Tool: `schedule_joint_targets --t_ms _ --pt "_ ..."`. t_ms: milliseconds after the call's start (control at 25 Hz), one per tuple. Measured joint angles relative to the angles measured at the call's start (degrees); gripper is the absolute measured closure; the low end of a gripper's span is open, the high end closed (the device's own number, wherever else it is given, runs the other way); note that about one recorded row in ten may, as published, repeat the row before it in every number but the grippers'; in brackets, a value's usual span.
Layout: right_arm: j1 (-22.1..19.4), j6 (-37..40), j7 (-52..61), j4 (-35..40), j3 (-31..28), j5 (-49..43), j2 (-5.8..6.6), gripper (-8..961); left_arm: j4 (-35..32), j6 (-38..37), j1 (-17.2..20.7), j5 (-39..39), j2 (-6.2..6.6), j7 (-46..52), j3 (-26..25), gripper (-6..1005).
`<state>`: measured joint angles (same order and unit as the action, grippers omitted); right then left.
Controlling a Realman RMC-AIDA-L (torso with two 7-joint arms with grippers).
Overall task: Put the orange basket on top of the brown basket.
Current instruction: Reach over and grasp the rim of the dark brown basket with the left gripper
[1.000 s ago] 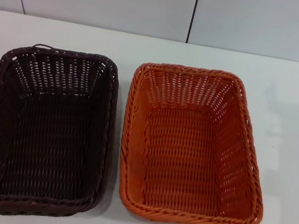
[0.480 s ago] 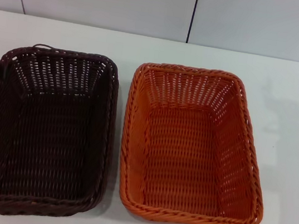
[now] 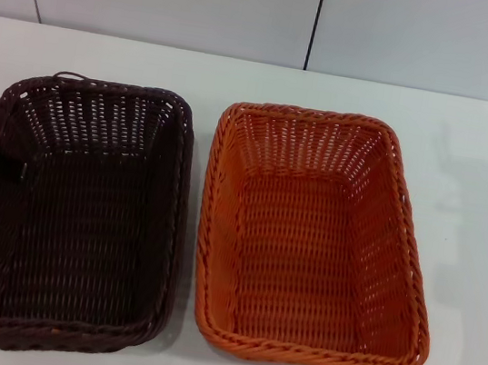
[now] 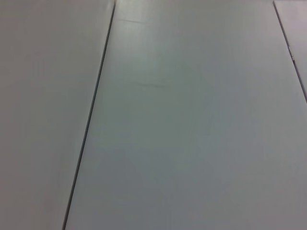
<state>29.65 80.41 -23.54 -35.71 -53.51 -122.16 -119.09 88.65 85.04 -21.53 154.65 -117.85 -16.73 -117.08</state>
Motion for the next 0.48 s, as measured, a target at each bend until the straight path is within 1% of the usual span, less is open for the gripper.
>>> schedule_joint_targets --t_ms 200,440,480 --pt "0.4 0.0 0.2 0.6 -0.1 -0.1 0.05 136 0.0 0.9 -0.4 3.2 0.0 2.0 2.0 178" --pt "0.5 0.1 0.3 0.6 -0.2 -0.4 0.1 136 -0.6 1.1 -0.7 4.4 0.04 2.8 4.2 180" --pt "0.5 0.2 0.3 0.6 -0.2 -0.4 0.1 136 -0.6 1.1 -0.7 4.4 0.04 2.8 4.2 211"
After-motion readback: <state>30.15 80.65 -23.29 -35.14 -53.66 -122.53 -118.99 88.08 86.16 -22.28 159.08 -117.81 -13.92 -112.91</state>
